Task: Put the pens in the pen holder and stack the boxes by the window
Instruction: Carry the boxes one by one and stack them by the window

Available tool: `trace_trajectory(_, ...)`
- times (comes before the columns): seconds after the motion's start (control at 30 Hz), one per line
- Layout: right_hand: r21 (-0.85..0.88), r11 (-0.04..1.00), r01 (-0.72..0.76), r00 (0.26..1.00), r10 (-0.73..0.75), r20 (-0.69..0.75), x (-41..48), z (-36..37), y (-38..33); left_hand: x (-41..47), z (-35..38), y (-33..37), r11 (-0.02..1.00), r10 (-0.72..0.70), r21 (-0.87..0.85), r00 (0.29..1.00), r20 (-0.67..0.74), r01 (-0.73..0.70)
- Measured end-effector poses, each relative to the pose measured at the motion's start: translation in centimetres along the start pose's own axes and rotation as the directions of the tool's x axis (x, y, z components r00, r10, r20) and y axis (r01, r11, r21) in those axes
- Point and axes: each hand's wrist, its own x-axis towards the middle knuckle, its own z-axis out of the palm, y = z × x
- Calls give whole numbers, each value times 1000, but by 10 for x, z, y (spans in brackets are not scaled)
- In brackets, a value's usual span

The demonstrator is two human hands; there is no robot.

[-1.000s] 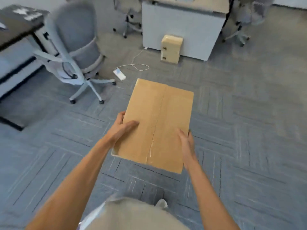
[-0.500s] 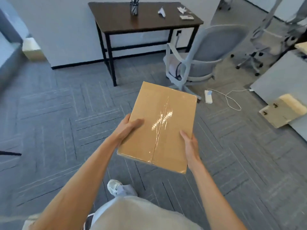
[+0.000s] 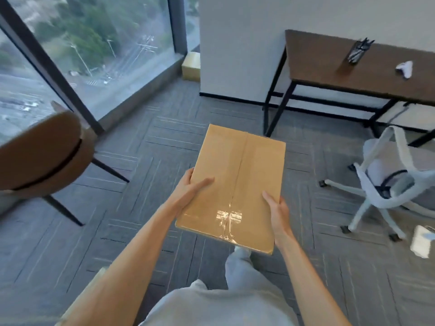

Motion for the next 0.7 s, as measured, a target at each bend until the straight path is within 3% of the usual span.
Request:
trace_trajectory(0.33,-66,998,25,944,-2,331,186,137,-90,144,-74,91,999,-23,-28,956,-291,15)
trace_trajectory(0.7,-218,972,86,878,29,478,354,271,-192,308,-147,177,993,-62,-120,923,-379,17)
